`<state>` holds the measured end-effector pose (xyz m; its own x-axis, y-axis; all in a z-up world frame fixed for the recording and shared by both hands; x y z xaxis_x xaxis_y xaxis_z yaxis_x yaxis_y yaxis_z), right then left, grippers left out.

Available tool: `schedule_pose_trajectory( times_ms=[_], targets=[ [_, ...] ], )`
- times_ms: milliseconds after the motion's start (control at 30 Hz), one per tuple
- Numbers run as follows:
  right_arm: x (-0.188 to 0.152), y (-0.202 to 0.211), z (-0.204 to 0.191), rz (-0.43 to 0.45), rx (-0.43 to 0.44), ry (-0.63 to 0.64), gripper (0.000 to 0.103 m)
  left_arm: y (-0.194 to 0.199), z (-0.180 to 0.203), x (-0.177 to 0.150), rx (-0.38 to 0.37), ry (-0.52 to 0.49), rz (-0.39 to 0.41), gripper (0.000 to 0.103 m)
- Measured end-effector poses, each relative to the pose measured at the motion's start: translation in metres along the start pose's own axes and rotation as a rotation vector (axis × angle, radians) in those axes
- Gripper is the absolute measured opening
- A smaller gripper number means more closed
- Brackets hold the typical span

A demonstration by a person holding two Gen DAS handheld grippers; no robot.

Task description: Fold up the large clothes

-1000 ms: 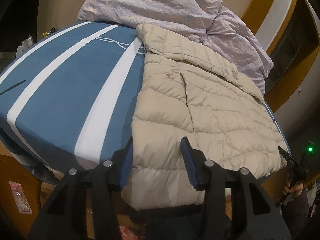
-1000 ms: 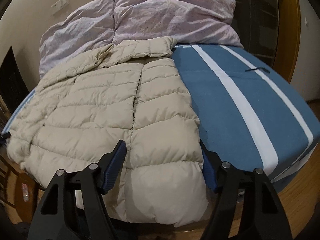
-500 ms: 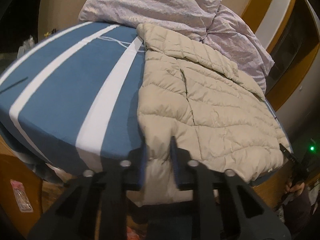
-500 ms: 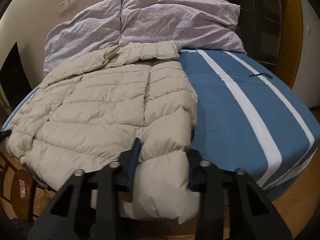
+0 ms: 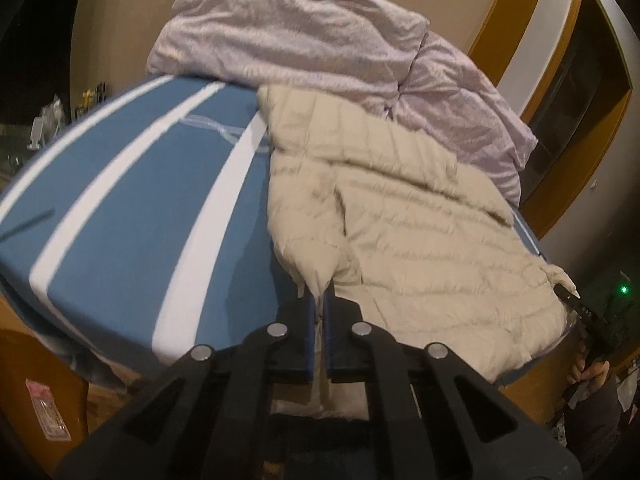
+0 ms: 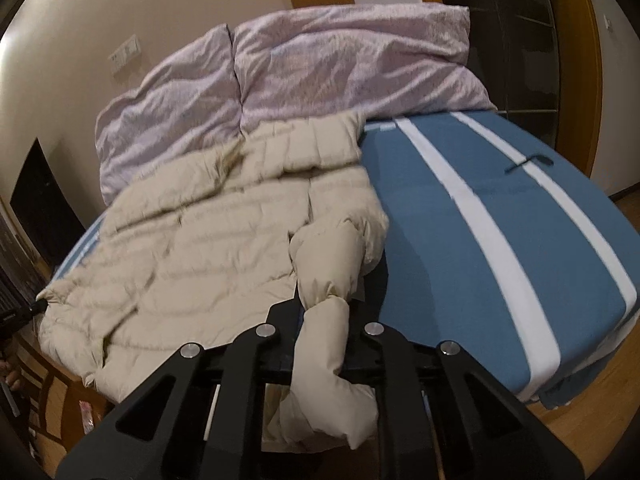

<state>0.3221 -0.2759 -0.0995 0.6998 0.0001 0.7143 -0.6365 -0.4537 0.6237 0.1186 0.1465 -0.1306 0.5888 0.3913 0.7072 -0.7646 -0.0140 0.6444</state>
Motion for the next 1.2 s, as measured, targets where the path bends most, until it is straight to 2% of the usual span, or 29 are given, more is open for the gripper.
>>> schedule_pose_trajectory(
  times_ms=[300, 567, 800, 1200],
  targets=[
    [0.058, -0.010, -0.019, 0.074, -0.003, 0.023, 0.012, 0.005, 0.005, 0.073, 0.025, 0.001, 0.110, 0.003],
    [0.109, -0.047, -0.029, 0.090, -0.026, 0.021, 0.012, -0.020, 0.011, 0.131, 0.077, -0.021, 0.139, 0.003],
    [0.142, -0.097, -0.025, 0.069, -0.054, -0.007, 0.012, -0.065, 0.008, 0.180, 0.105, -0.014, 0.127, 0.003],
    [0.188, -0.203, -0.008, -0.007, -0.055, -0.100, 0.013, -0.173, -0.030, 0.225, 0.145, 0.076, 0.029, 0.003]
  ],
)
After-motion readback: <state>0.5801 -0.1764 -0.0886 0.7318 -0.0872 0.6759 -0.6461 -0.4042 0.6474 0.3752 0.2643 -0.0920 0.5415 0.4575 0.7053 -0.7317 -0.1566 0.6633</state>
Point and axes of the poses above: each gripper's, at about its wrist camera, not at the fingertips, and y roughly against the way its jaws point, z to its right, x to its top, the point moved 9 cm from there along -y, roughly the way its jaws point, and after that the axes turned 4 degrees about -y, right-handed, at the moved point
